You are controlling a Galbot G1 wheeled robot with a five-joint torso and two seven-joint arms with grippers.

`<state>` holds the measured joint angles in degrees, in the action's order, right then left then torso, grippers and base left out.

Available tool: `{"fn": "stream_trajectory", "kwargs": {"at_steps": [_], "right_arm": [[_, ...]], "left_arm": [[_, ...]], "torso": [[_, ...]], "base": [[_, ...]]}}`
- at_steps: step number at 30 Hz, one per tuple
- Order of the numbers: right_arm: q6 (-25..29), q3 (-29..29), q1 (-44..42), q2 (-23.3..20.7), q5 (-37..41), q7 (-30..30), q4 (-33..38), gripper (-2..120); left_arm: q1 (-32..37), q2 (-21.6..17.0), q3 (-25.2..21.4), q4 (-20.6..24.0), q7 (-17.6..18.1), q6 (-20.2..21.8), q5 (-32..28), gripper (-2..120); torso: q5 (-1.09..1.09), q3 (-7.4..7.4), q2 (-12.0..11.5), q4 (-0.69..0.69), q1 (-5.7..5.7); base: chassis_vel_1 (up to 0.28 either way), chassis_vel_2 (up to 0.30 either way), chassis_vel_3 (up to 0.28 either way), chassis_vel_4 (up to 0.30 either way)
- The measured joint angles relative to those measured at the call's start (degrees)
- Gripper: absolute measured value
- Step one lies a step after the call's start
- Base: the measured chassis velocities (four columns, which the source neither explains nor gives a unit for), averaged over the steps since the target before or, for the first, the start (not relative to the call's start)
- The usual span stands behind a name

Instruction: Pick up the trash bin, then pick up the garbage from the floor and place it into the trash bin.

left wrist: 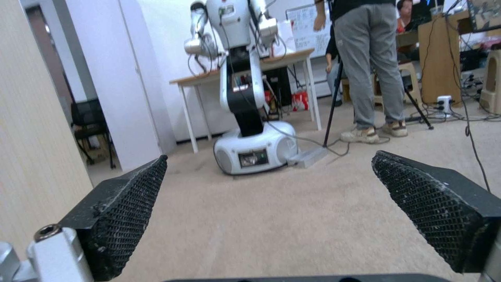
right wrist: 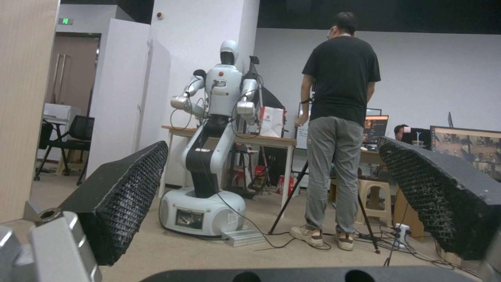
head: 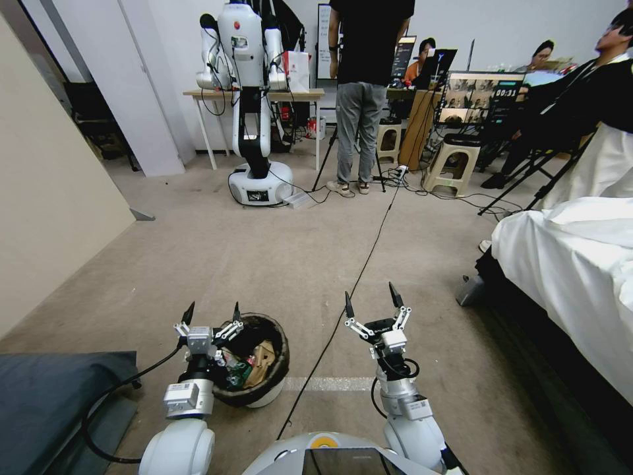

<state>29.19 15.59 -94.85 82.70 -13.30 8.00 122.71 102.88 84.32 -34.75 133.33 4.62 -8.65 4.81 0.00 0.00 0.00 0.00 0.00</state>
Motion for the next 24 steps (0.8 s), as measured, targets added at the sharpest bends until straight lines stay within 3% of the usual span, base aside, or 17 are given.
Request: {"fn": "stream_trajectory", "kwargs": {"at_steps": [9, 24], "right_arm": [[0.0, 0.2, -0.3, 0.4, 0.0, 0.0, -0.2, 100], [-0.9, 0.1, -0.2, 1.1, -0.6, 1.0, -0.1, 100]], "left_arm": [[0.1, 0.5, -0.6, -1.0, 0.2, -5.4, 2.8, 100], [0.5, 0.6, -0.7, -1.6, 0.6, -6.7, 3.7, 100]], "torso": [[0.0, 0.0, 0.0, 0.0, 0.0], [0.0, 0.0, 0.0, 0.0, 0.0]], "base": [[0.0, 0.0, 0.0, 0.0], [0.0, 0.0, 0.0, 0.0]]}}
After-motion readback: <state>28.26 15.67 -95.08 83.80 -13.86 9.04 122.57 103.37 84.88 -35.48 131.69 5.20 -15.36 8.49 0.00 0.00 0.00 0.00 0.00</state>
